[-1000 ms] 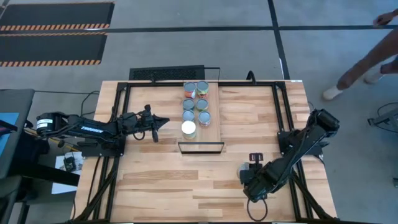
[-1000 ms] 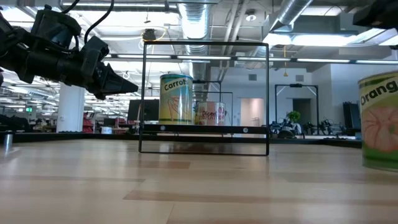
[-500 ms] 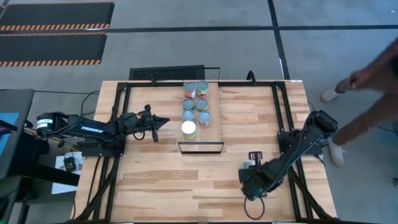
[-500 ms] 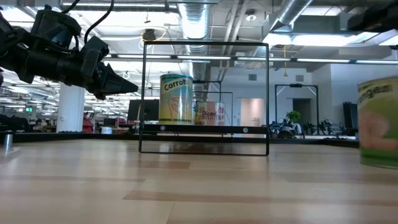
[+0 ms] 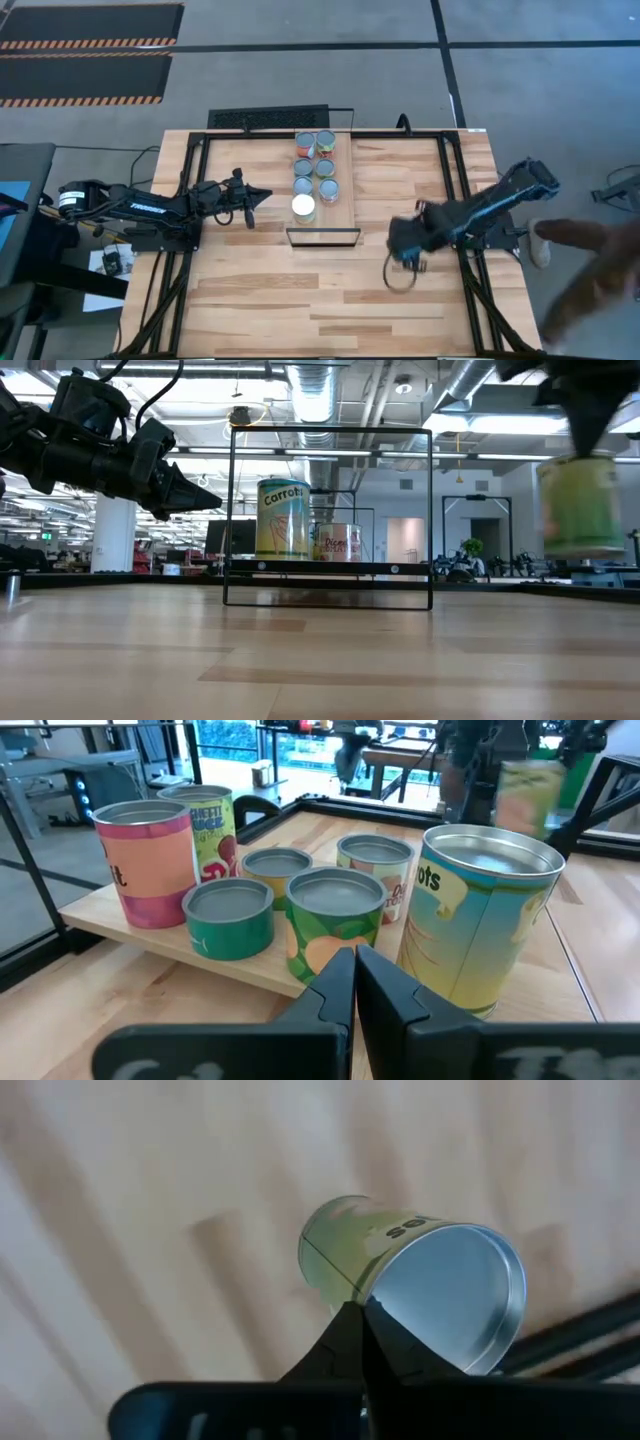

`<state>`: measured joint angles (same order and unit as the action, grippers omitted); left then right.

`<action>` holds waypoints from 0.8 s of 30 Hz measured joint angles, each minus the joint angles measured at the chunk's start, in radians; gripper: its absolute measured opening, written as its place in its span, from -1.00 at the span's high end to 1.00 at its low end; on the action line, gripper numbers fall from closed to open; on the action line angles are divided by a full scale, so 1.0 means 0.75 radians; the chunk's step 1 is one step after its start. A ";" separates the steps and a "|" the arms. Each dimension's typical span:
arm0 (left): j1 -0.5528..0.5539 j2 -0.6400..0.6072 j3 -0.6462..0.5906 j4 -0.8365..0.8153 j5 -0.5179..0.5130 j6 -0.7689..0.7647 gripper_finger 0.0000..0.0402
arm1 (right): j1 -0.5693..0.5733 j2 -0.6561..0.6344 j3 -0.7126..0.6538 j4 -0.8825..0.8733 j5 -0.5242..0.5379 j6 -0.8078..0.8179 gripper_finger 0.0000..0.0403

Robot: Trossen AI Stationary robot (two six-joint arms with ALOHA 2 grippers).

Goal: Pick and place cans onto a shelf
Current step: Put the large canned oranges on the shelf aligned with the large canned carrots

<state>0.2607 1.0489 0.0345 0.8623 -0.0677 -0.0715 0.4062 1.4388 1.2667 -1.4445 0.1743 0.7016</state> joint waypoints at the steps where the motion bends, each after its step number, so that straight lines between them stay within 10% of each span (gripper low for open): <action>1: 0.000 0.000 0.000 0.000 0.000 0.000 0.99 | -0.054 -0.020 0.000 -0.015 0.015 -0.012 0.95; 12: 0.000 0.000 0.000 0.001 0.000 0.000 0.99 | -0.546 -0.009 0.201 -0.002 0.204 -0.361 0.96; 24: 0.000 0.000 0.000 -0.003 -0.003 0.010 0.99 | -0.540 0.410 0.687 0.153 0.064 -1.090 0.96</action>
<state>0.2607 1.0489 0.0345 0.8599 -0.0701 -0.0642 0.0010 1.7460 1.7823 -1.3300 0.2220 -0.1159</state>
